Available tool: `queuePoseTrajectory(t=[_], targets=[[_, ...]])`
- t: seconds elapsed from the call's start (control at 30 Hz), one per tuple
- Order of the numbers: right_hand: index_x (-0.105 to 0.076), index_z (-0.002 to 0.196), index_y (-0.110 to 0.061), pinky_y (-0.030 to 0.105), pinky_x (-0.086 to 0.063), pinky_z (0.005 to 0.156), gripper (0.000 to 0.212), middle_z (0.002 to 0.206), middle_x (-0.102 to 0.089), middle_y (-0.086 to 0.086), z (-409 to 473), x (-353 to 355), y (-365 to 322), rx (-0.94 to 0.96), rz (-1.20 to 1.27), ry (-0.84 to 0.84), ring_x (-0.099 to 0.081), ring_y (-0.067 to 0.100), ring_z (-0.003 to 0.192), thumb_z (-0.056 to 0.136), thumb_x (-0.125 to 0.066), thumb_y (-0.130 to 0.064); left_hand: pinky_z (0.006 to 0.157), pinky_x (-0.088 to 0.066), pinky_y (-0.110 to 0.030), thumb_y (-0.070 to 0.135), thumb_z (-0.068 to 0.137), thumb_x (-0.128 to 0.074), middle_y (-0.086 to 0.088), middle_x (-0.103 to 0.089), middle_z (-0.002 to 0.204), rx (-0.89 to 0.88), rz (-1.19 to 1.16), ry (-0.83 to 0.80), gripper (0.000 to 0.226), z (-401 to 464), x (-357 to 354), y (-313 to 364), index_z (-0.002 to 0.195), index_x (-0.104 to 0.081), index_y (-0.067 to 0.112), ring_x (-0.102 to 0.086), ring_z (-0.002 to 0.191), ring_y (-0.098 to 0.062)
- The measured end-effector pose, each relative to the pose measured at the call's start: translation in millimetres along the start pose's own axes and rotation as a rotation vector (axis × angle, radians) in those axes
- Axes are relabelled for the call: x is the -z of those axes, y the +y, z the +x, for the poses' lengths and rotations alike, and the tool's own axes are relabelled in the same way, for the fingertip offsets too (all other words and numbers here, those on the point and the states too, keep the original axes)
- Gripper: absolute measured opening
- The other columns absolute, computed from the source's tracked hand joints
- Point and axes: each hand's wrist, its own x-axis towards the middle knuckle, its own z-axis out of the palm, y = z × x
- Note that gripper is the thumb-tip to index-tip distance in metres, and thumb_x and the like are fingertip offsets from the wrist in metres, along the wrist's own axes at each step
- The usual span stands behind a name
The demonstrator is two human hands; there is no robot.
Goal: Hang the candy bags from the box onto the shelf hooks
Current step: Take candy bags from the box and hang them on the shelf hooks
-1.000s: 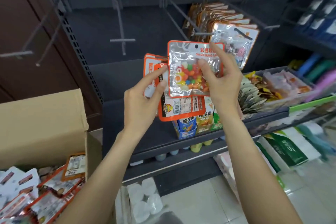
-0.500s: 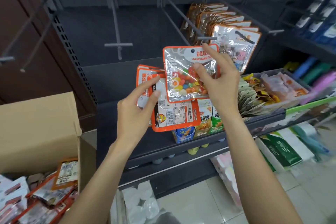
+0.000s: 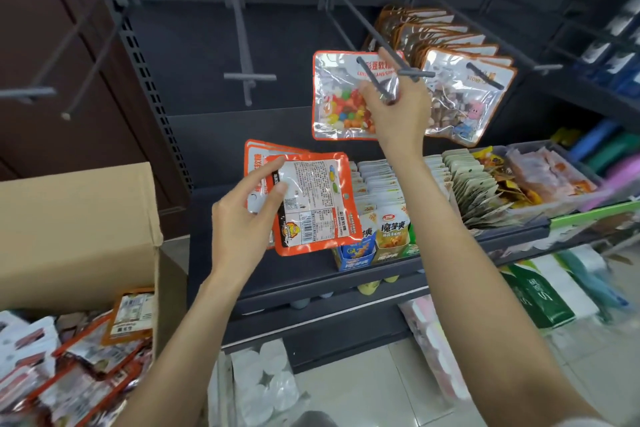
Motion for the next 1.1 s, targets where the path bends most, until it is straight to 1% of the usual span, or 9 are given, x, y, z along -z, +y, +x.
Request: queuePoseTrajectory(t=[0.2, 0.33, 0.5, 0.6, 0.7, 0.8, 0.87, 0.97, 1.1], targets=[[-0.031, 0.149, -0.018, 0.015, -0.026, 0.109, 0.058, 0.151, -0.027, 0.012, -43.2, 8.4, 13.6, 0.026, 0.029, -0.227, -0.028, 0.019, 0.140, 0.096, -0.056, -0.019, 0.087, -0.054, -0.026, 0.026, 0.090, -0.063, 0.024, -0.060, 0.110, 0.101, -0.035, 0.084, 0.025, -2.1, 8.6, -13.3, 0.109, -0.061, 0.042, -0.060, 0.109, -0.003], [-0.045, 0.141, -0.028, 0.038, -0.035, 0.112, 0.065, 0.150, -0.032, 0.002, -97.9, 36.4, 27.0, 0.067, 0.179, -0.379, -0.032, 0.009, 0.138, 0.088, -0.056, 0.007, 0.087, -0.056, -0.029, 0.026, 0.089, -0.064, 0.019, -0.063, 0.114, 0.180, -0.120, 0.066, 0.025, -1.3, 7.2, -11.9, 0.109, -0.062, 0.041, -0.062, 0.108, -0.008], [-0.071, 0.111, -0.027, 0.025, -0.036, 0.108, 0.029, 0.148, -0.041, -0.001, -103.0, 64.9, 25.6, 0.270, 0.192, -0.628, -0.039, 0.013, 0.136, 0.084, -0.067, -0.018, 0.081, -0.054, -0.018, 0.021, 0.086, -0.069, 0.022, -0.067, 0.107, 0.131, -0.077, -0.079, 0.023, -4.1, 7.7, -12.1, 0.102, -0.067, 0.037, -0.063, 0.103, 0.000], [-0.074, 0.098, -0.027, 0.032, -0.034, 0.109, 0.020, 0.142, -0.049, -0.001, -95.9, 81.3, 20.8, 0.421, 0.110, -0.647, -0.040, 0.017, 0.135, 0.083, -0.070, -0.015, 0.079, -0.049, -0.011, 0.019, 0.085, -0.070, 0.024, -0.069, 0.100, 0.126, -0.037, -0.196, 0.023, -3.0, 9.6, -17.1, 0.100, -0.069, 0.036, -0.064, 0.098, 0.003], [-0.072, 0.092, -0.030, 0.030, -0.037, 0.107, 0.009, 0.130, -0.059, -0.008, -94.7, 93.8, 9.2, 0.339, 0.236, -0.641, -0.046, 0.016, 0.131, 0.088, -0.064, -0.028, 0.085, -0.043, -0.007, 0.020, 0.091, -0.064, 0.029, -0.068, 0.101, 0.083, 0.054, -0.300, 0.023, -4.0, 9.7, -22.5, 0.102, -0.068, 0.040, -0.061, 0.102, 0.008], [-0.069, 0.084, -0.041, 0.018, -0.050, 0.082, 0.018, 0.093, -0.069, -0.019, -96.0, 104.4, -2.4, 0.054, 0.525, -0.473, -0.064, 0.001, 0.095, 0.087, -0.067, -0.023, 0.075, -0.045, -0.013, 0.031, 0.091, -0.062, 0.014, -0.074, 0.094, -0.064, 0.262, -0.286, 0.021, -6.1, 10.5, -29.2, 0.103, -0.069, 0.048, -0.065, 0.085, 0.000], [-0.068, 0.083, -0.040, 0.012, -0.049, 0.068, 0.028, 0.079, -0.067, -0.021, -92.3, 109.3, -5.1, 0.026, 0.512, -0.356, -0.062, -0.004, 0.075, 0.087, -0.066, -0.012, 0.064, -0.043, -0.022, 0.028, 0.087, -0.063, -0.003, -0.074, 0.088, -0.197, 0.440, -0.231, 0.024, -5.4, 11.4, -30.1, 0.108, -0.072, 0.036, -0.066, 0.070, -0.017], [-0.064, 0.096, -0.027, 0.013, -0.051, 0.069, 0.015, 0.085, -0.069, -0.021, -82.7, 110.9, -13.2, 0.037, 0.450, -0.346, -0.065, -0.002, 0.079, 0.087, -0.063, -0.015, 0.070, -0.043, -0.017, 0.012, 0.085, -0.071, 0.002, -0.074, 0.097, -0.312, 0.455, -0.134, 0.031, -0.2, 11.8, -16.4, 0.114, -0.071, 0.024, -0.066, 0.086, -0.010], [-0.062, 0.108, -0.034, 0.021, -0.055, 0.074, 0.019, 0.105, -0.067, -0.010, -64.0, 105.9, -23.1, 0.098, 0.305, -0.356, -0.065, 0.011, 0.099, 0.092, -0.063, -0.024, 0.085, -0.035, -0.001, 0.024, 0.087, -0.068, 0.011, -0.056, 0.115, -0.522, 0.391, -0.107, 0.042, 6.4, 14.9, 9.7, 0.127, -0.057, 0.031, -0.049, 0.103, 0.013]])
